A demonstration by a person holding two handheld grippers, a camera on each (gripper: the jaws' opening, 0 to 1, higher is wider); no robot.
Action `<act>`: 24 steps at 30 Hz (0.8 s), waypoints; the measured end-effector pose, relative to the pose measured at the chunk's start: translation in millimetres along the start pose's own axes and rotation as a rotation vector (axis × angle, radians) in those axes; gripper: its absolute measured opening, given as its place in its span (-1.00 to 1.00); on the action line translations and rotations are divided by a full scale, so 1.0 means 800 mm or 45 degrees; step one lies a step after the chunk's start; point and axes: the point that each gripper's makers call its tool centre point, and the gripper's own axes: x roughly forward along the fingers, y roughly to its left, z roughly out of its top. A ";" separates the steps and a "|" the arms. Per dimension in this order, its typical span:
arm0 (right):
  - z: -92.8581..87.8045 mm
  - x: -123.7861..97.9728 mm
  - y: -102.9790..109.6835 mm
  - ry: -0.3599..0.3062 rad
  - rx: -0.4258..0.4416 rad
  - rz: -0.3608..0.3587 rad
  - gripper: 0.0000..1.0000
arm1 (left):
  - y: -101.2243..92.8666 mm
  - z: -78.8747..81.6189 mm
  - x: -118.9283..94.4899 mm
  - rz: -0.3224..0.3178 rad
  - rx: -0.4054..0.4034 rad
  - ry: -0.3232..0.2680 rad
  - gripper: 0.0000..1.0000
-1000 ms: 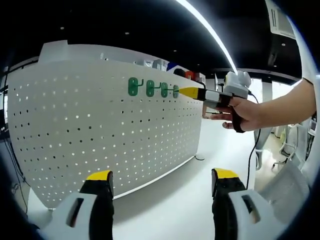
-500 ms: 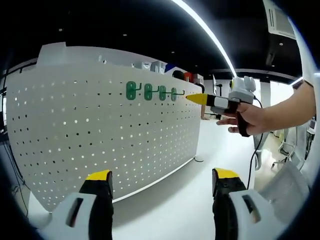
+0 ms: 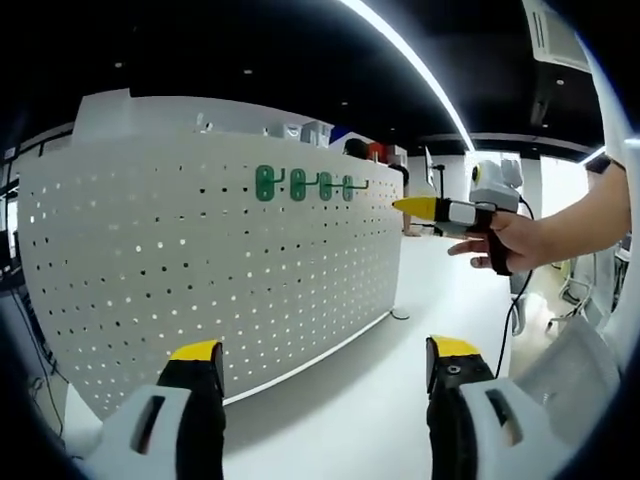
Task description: Insert the hook assembly into the mounting plate slot until the hook locks in place.
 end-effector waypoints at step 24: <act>-0.032 -0.065 0.021 0.062 0.030 0.017 0.51 | 0.003 -0.002 -0.040 0.066 0.015 -0.017 0.82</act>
